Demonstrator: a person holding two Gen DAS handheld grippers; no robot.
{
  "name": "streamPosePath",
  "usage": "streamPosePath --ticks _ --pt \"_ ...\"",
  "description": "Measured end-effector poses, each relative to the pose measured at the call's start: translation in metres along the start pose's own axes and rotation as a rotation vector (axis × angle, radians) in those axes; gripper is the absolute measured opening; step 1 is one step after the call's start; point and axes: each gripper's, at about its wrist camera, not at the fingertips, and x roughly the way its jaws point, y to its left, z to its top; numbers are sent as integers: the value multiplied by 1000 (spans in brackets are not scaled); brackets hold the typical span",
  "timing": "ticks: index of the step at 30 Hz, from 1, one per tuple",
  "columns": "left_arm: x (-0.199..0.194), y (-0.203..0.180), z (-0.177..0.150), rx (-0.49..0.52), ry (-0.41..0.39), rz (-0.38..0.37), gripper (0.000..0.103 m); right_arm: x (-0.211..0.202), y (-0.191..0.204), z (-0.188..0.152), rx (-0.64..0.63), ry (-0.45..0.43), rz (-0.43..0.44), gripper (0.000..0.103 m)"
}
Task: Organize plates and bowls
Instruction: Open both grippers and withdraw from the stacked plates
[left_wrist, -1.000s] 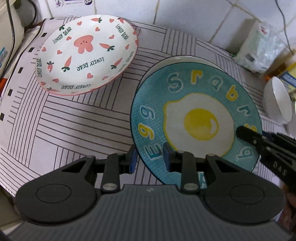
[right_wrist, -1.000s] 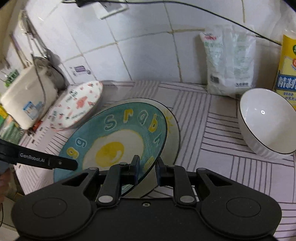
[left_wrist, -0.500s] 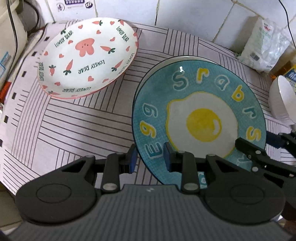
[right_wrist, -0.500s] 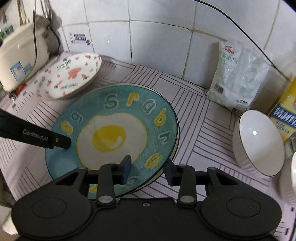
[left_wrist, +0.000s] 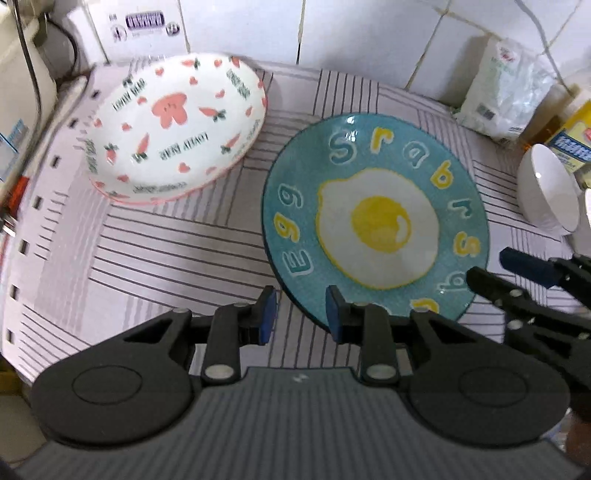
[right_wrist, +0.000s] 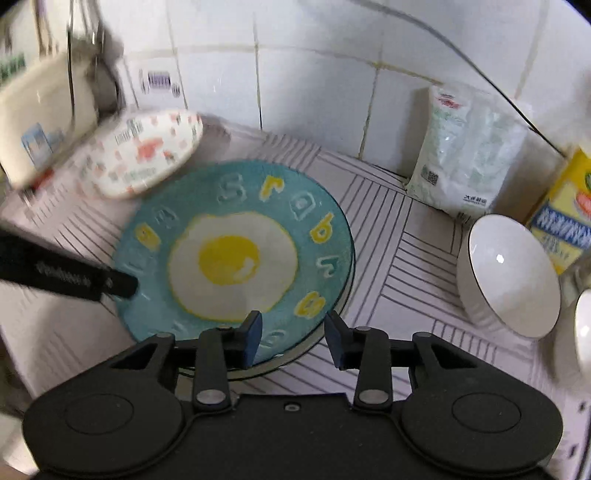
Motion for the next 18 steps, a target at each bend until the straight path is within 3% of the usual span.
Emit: streamPosePath --ticks 5,12,18 --pt "-35 2 -2 41 -27 -7 32 -38 0 3 33 -68 43 43" --pt "-76 16 -9 71 -72 2 41 -74 16 0 1 -105 93 66" --pt "-104 49 -10 55 -129 -31 55 -96 36 4 -32 -145 71 72"
